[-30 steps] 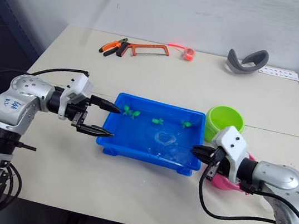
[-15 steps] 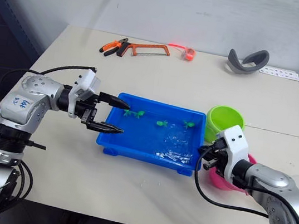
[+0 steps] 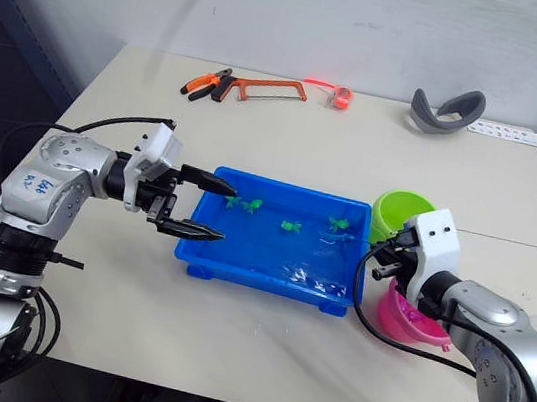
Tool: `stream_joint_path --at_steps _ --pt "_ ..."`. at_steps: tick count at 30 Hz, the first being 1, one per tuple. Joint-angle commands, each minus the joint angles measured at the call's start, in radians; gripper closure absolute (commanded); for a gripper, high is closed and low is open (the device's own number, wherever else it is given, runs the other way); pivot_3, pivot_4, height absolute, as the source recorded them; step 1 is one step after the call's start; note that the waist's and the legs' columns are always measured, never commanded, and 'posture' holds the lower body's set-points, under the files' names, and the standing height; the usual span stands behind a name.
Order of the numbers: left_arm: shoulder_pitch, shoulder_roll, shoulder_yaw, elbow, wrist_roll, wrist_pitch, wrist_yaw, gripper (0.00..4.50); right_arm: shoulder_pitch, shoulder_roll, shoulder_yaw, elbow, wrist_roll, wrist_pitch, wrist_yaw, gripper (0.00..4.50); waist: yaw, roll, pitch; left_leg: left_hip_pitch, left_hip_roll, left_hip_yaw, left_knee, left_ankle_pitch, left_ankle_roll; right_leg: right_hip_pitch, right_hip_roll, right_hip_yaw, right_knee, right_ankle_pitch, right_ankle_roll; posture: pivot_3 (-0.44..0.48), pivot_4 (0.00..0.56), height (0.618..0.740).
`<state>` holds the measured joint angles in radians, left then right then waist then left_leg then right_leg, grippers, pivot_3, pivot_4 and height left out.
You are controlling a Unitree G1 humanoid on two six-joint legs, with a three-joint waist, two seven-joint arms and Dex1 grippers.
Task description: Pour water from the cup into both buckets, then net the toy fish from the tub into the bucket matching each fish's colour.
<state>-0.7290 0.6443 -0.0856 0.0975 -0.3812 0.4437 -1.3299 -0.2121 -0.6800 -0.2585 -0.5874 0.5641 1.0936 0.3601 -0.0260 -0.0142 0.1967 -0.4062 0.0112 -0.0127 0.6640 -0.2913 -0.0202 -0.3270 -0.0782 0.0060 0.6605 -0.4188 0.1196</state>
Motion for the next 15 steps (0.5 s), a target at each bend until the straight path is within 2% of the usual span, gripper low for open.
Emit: stream_joint_path --at_steps 1,8,15 --pt "-0.027 -0.002 0.004 0.007 -0.011 -0.011 -0.007 0.06 0.035 -0.038 0.006 -0.064 -0.057 -0.083 0.008 4.5 0.001 0.0 0.0 0.0 0.0 0.0 0.0 0.0 0.0 0.0 0.0 0.0 0.0 0.0 0.0 0.0 0.15 0.74" --pt "-0.061 -0.029 -0.019 0.066 0.002 -0.042 -0.023 0.06 0.157 -0.119 0.054 -0.149 -0.151 -0.277 0.086 4.5 0.001 0.0 0.0 0.0 0.0 0.0 0.0 0.0 0.0 0.0 0.0 0.0 -0.001 0.0 0.0 0.0 0.15 0.74" --pt "-0.114 -0.089 -0.052 0.157 0.016 -0.085 -0.053 0.06 0.292 -0.105 -0.011 -0.267 -0.196 -0.37 0.101 4.5 0.001 0.0 0.0 0.0 -0.001 0.0 0.0 0.0 0.0 0.0 0.0 -0.001 0.0 0.0 0.0 0.0 0.15 0.74"
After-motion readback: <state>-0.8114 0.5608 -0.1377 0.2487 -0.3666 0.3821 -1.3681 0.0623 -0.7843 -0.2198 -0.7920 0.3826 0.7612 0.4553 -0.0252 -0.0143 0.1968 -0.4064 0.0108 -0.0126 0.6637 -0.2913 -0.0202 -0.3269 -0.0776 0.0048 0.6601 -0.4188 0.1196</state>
